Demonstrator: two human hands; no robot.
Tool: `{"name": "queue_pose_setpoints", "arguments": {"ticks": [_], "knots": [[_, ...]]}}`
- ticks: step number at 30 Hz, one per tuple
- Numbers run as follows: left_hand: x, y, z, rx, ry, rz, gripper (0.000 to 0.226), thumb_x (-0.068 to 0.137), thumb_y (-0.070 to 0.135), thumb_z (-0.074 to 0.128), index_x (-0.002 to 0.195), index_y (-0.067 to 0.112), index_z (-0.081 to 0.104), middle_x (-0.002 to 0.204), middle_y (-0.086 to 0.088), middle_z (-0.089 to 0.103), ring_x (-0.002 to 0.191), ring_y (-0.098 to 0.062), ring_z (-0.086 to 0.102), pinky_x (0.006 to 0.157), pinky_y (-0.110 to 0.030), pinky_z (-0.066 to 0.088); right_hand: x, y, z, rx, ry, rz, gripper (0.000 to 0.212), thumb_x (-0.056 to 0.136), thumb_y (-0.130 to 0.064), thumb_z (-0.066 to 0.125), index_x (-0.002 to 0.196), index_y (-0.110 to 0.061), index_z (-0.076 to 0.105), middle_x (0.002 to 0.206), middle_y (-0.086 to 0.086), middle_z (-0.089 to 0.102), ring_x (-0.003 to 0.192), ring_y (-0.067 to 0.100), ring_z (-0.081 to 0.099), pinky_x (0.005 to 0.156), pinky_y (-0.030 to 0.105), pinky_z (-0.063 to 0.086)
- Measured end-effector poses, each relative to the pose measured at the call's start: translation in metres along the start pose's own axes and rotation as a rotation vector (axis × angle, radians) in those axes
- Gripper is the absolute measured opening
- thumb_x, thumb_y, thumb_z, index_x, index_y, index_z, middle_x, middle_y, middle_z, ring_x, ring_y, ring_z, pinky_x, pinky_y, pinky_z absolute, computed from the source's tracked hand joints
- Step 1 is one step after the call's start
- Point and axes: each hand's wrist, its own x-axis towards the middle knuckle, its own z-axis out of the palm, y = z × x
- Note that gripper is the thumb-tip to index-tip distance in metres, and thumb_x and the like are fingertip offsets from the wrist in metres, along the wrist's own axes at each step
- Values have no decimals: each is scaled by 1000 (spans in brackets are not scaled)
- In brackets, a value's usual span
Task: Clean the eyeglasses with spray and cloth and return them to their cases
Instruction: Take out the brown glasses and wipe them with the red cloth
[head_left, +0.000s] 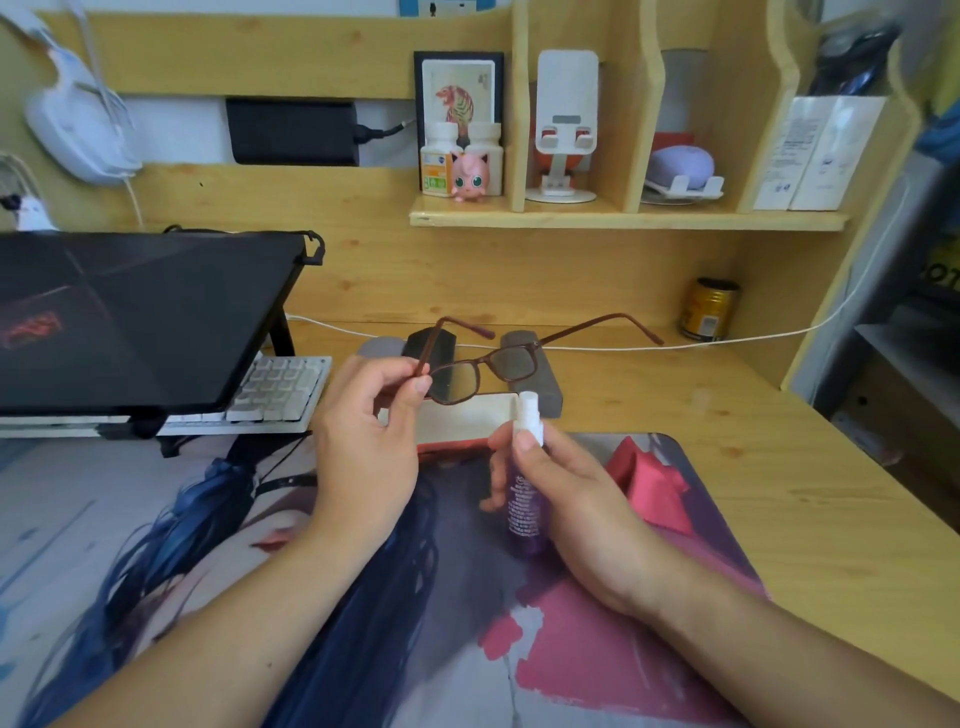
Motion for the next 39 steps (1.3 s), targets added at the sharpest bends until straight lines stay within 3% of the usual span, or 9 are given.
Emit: {"name": "queue_pose_setpoints", "arguments": {"ticks": [4,6,13,23,27,30,34,39], "knots": [[-2,8,3,39,-24,63,7,94,8,67,98,13,71,91,2,63,89,-19,64,80,-40,54,1,-16,4,62,73,148,69,80,-80,51,75,-11,61,62,10,50,53,25,44,58,37,38],[-3,12,5,76,-28,122,6,92,5,69,95,9,71,88,6,60,86,-15,61,78,-33,52,1,-26,1,79,138,254,76,76,-87,48,62,-13,55,54,10,45,47,24,39,51,34,33],[-8,25,10,131,-52,231,4,89,0,71,91,4,71,86,5,58,81,-10,56,76,-19,45,3,-40,5,53,125,464,73,84,-81,44,57,-13,48,52,9,38,41,22,31,46,30,28],[-9,23,12,103,-69,230,3,91,4,68,92,4,71,87,6,58,83,-8,58,76,-21,46,8,-42,6,59,122,467,62,91,-65,42,57,-13,46,52,8,35,42,21,27,47,31,25],[-9,24,11,86,-71,210,5,91,2,68,93,5,71,88,16,56,85,-1,57,78,-15,43,8,-41,0,51,264,410,71,83,-80,46,58,-13,49,52,8,40,41,22,32,46,29,29],[-8,22,9,65,-64,185,5,92,7,66,93,9,71,90,17,57,86,-6,59,78,-21,47,10,-42,-13,21,401,391,74,80,-84,45,55,-15,51,51,7,42,41,21,34,45,27,30],[-7,19,8,26,-64,166,6,93,9,65,94,11,70,92,18,59,87,-14,63,79,-33,53,12,-42,-22,-31,490,405,67,85,-76,45,56,-16,53,51,5,44,43,21,35,46,27,31],[-7,21,8,50,-72,155,8,92,4,67,94,10,70,92,16,59,88,-11,62,79,-25,50,11,-43,-22,-38,484,375,54,85,-62,46,57,-16,51,52,6,42,43,20,33,47,28,29]]}}
